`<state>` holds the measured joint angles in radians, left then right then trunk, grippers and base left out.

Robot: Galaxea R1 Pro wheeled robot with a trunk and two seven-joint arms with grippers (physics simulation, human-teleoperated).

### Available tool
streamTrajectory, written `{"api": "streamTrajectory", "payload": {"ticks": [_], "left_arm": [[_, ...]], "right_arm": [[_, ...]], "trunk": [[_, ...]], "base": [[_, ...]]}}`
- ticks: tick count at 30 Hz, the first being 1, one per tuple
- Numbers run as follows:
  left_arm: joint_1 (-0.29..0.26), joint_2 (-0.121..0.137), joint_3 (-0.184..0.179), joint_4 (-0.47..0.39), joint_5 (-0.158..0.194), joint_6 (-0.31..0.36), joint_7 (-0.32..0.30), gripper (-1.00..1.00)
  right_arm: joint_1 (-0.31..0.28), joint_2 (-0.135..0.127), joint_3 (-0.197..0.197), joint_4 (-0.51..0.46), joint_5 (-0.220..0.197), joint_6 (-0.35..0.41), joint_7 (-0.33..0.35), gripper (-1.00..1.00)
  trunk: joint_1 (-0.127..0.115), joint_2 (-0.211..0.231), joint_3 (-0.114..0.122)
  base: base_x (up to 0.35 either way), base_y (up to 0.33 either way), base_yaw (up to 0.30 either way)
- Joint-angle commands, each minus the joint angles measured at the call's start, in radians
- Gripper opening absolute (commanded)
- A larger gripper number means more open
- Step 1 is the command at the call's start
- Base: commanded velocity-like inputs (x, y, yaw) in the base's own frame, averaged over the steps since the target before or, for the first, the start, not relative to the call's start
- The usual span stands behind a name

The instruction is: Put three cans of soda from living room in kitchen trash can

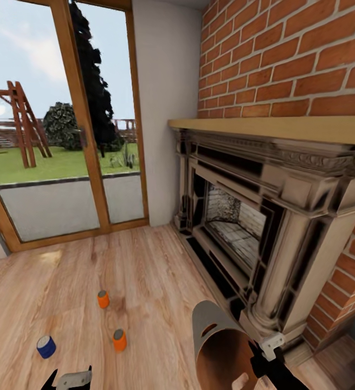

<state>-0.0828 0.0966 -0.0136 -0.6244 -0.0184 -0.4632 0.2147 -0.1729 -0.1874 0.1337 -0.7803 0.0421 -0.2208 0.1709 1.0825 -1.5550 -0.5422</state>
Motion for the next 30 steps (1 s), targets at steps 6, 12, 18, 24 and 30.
{"api": "streamTrajectory", "payload": {"ticks": [6,12,18,24,30], "left_arm": [[0.000,0.000,0.000,0.000,0.000,0.000,-0.003,1.00],[0.000,-0.001,0.000,0.000,0.000,0.001,-0.006,1.00],[-0.001,-0.001,-0.006,0.000,0.000,0.001,-0.010,1.00],[0.000,-0.001,-0.008,0.001,0.000,0.001,-0.010,1.00],[-0.001,-0.001,-0.008,0.005,0.000,0.001,-0.009,1.00]], "right_arm": [[0.000,0.003,0.000,-0.001,-0.003,0.000,0.006,-1.00],[0.000,0.006,0.001,-0.001,0.001,0.000,0.006,-1.00],[0.000,0.009,0.001,-0.001,0.002,0.000,0.006,-1.00],[0.000,0.011,0.000,-0.001,0.001,0.000,0.006,-1.00],[0.000,0.012,0.000,0.000,0.001,0.001,0.005,-1.00]], "trunk": [[0.000,0.000,0.000],[0.000,0.000,0.000],[0.000,0.000,0.000],[0.000,0.000,0.000],[0.000,0.000,0.000]], "base": [[0.323,0.071,0.000],[0.323,0.071,0.000],[0.324,0.071,0.000],[0.324,0.063,0.000],[0.324,0.012,0.000]]}}
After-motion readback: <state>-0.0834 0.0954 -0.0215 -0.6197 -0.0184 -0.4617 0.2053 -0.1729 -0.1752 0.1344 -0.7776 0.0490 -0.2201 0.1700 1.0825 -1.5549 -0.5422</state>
